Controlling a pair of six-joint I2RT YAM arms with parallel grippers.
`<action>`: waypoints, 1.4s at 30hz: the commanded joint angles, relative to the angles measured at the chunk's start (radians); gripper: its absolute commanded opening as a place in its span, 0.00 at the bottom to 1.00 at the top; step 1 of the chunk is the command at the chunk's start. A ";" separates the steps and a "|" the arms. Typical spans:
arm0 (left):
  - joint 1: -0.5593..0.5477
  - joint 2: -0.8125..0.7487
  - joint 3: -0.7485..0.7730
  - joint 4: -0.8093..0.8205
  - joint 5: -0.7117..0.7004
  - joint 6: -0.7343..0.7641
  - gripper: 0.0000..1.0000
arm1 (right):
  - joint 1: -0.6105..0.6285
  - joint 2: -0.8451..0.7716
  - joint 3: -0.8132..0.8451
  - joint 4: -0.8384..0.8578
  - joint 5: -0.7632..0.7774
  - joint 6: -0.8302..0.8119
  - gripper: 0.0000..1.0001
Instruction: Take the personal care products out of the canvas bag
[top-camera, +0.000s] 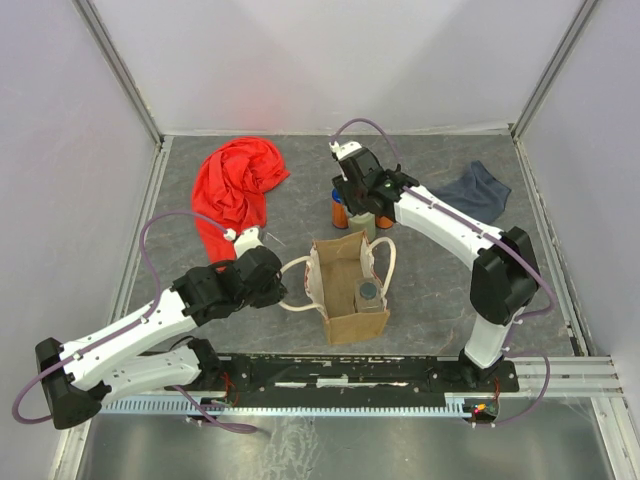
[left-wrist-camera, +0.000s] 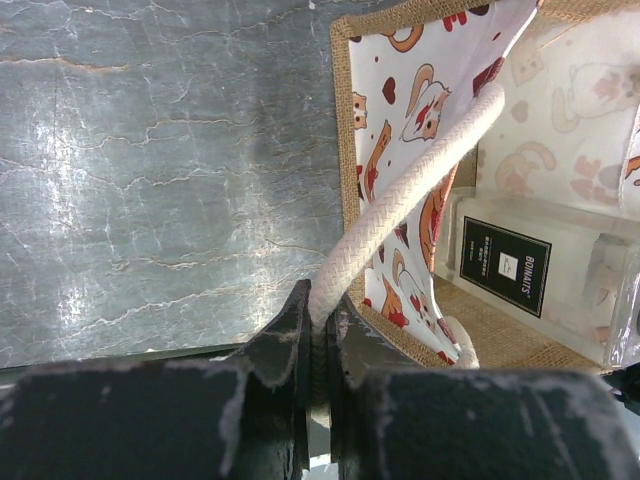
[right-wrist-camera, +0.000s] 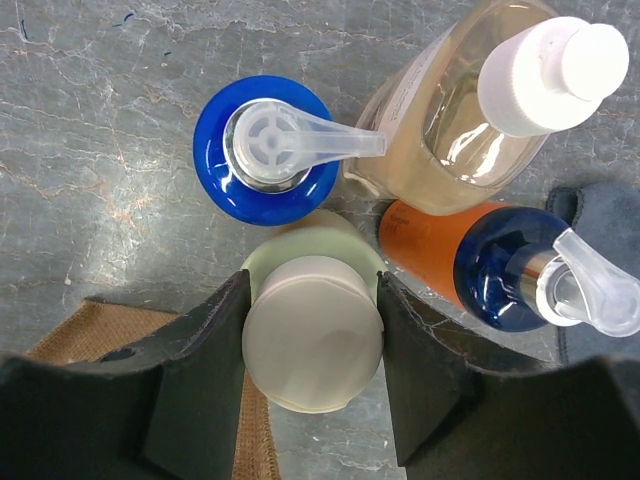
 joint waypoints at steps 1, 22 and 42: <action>0.001 -0.010 0.024 -0.021 -0.012 -0.027 0.10 | -0.003 -0.023 0.003 0.127 0.034 0.023 0.53; 0.001 0.023 0.017 0.000 -0.014 -0.022 0.12 | 0.153 -0.551 -0.057 -0.174 -0.054 0.021 0.88; 0.000 0.039 -0.002 0.021 -0.001 -0.029 0.12 | 0.298 -0.489 -0.321 -0.244 -0.278 0.204 0.81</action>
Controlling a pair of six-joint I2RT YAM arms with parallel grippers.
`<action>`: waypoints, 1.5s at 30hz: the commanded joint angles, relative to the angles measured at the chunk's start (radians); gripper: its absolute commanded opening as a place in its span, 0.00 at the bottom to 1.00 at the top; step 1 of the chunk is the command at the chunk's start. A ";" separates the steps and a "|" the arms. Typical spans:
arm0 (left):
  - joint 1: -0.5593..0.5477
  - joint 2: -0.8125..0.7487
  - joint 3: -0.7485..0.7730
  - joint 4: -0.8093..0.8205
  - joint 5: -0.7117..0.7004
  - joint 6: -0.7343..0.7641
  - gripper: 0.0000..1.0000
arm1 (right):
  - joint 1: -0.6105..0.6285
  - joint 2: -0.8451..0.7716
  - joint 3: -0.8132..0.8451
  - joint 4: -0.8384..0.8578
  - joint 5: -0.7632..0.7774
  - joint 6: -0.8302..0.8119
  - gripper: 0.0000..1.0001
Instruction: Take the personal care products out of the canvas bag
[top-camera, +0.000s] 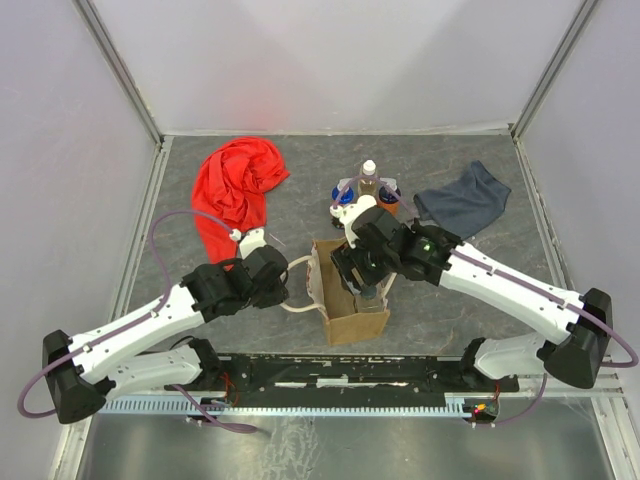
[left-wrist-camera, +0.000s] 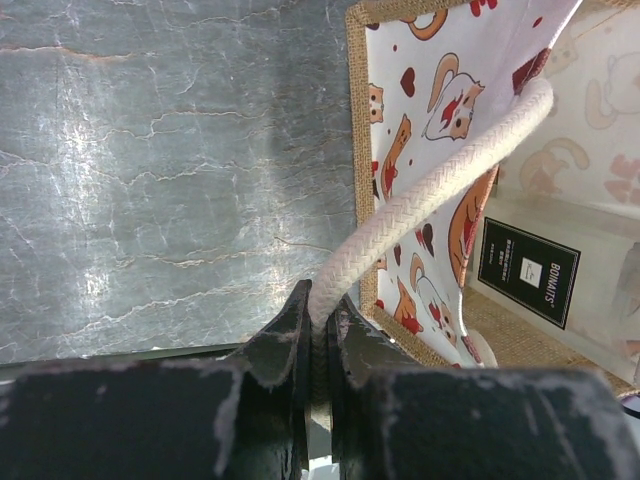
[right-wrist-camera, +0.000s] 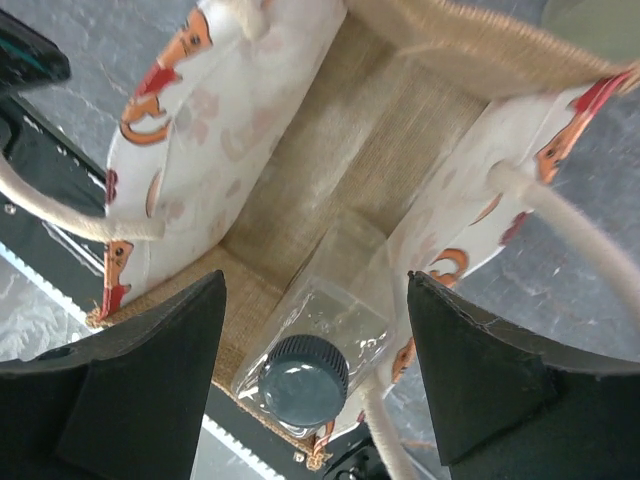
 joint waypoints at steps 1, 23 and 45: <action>0.001 -0.019 -0.006 0.021 -0.007 -0.031 0.12 | 0.014 -0.019 -0.032 -0.016 -0.029 0.054 0.81; 0.000 0.003 0.007 0.019 -0.001 -0.021 0.12 | 0.122 -0.015 -0.027 -0.137 0.070 0.137 0.38; 0.001 -0.098 0.047 -0.112 -0.114 -0.087 0.12 | 0.020 0.144 0.831 -0.213 0.399 -0.144 0.34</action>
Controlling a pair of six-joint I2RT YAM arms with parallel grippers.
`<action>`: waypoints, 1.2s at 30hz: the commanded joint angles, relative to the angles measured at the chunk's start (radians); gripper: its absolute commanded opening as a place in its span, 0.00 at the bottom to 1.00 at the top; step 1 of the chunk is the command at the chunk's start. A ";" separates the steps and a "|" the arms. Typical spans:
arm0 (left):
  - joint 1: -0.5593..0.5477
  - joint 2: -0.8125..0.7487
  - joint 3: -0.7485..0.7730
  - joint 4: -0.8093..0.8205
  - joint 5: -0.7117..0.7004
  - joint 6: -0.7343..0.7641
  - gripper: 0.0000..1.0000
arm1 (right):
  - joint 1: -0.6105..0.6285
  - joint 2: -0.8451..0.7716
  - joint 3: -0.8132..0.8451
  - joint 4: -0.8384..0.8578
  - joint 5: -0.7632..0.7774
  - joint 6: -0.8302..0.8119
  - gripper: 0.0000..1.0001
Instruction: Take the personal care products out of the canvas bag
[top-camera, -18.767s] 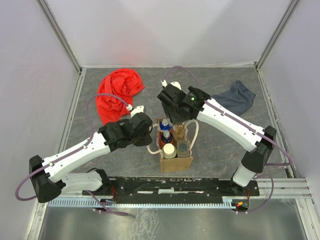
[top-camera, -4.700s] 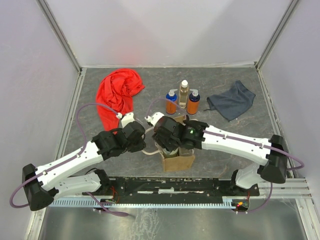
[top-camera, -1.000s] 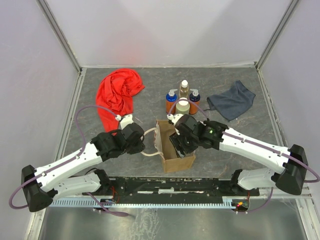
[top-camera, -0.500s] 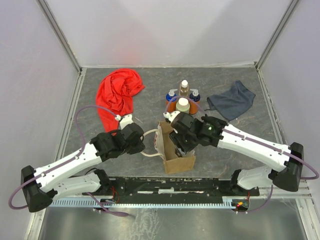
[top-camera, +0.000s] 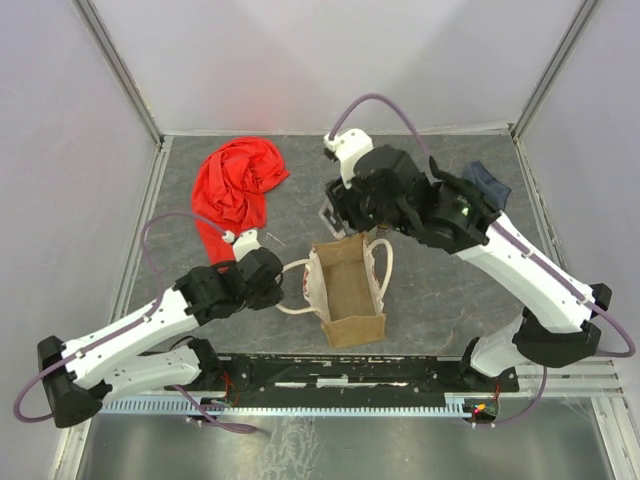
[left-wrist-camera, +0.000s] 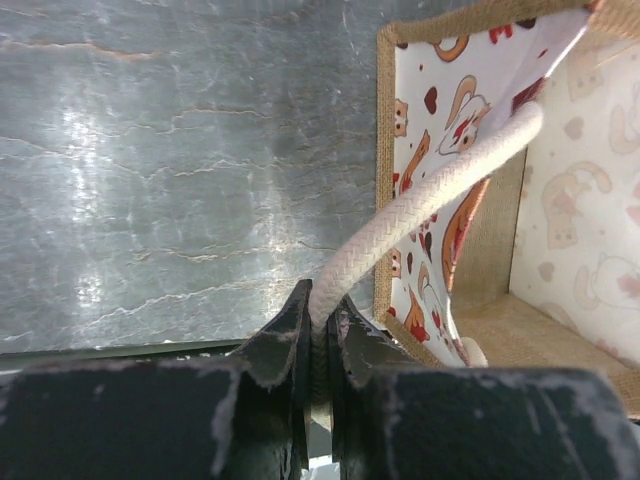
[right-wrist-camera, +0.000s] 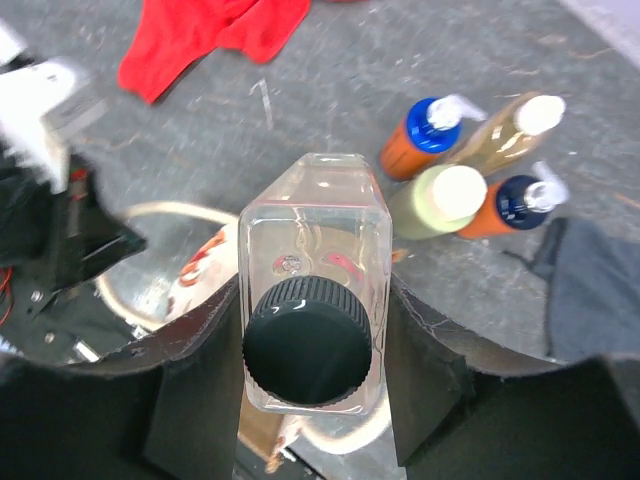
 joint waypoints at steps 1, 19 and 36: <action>0.002 -0.105 0.061 -0.126 -0.138 -0.091 0.12 | -0.112 -0.023 0.154 0.055 0.121 -0.060 0.33; 0.002 -0.152 0.095 -0.179 -0.197 -0.083 0.19 | -0.409 -0.012 -0.177 0.154 -0.004 -0.013 0.33; 0.002 -0.203 0.046 -0.160 -0.171 -0.099 0.20 | -0.482 0.187 -0.435 0.400 -0.099 0.084 0.33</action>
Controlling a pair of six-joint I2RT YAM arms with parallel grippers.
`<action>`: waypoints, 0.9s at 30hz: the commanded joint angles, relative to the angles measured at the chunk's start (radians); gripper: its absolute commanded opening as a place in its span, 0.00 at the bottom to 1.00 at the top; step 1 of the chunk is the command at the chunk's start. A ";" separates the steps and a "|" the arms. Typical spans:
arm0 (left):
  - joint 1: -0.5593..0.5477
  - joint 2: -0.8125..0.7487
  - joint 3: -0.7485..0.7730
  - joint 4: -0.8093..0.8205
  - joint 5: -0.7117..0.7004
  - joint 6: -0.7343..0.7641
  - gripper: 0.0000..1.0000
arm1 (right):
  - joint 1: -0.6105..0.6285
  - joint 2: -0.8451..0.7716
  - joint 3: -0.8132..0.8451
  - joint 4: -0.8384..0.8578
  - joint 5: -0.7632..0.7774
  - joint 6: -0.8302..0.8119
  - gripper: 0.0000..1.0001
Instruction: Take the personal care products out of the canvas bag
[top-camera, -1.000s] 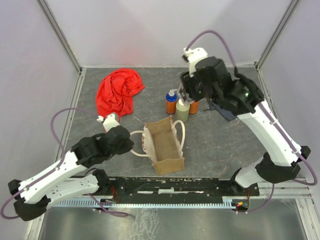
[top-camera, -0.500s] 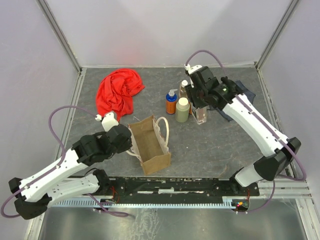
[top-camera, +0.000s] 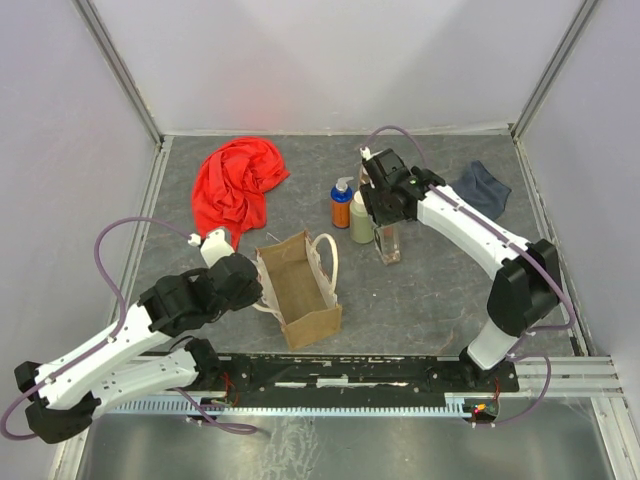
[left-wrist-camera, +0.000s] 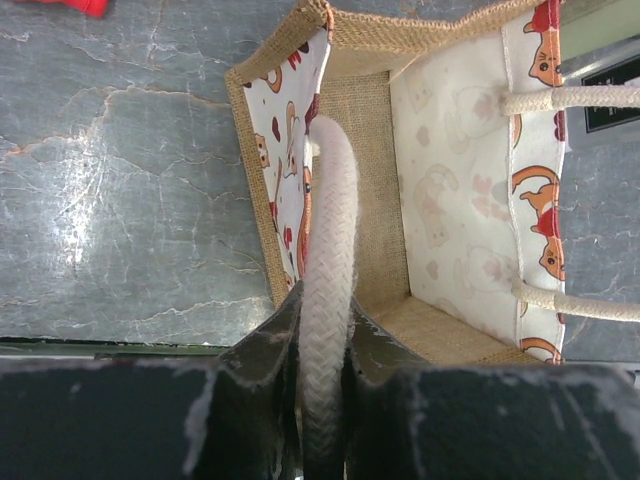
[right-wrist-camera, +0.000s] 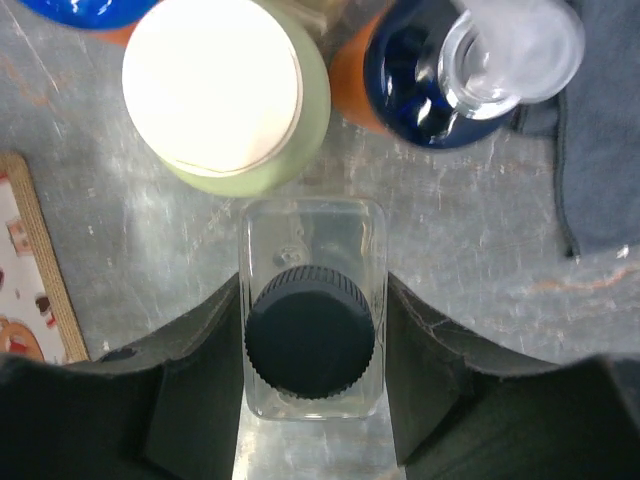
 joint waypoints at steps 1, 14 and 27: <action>0.002 -0.010 -0.005 0.032 -0.005 -0.025 0.20 | -0.022 0.009 0.024 0.167 -0.019 0.052 0.33; 0.002 0.000 -0.009 0.033 -0.002 -0.033 0.21 | -0.028 -0.063 -0.036 0.151 0.114 0.058 0.90; 0.002 0.024 0.240 0.060 -0.074 0.152 0.27 | -0.042 -0.337 0.048 0.035 0.243 0.010 1.00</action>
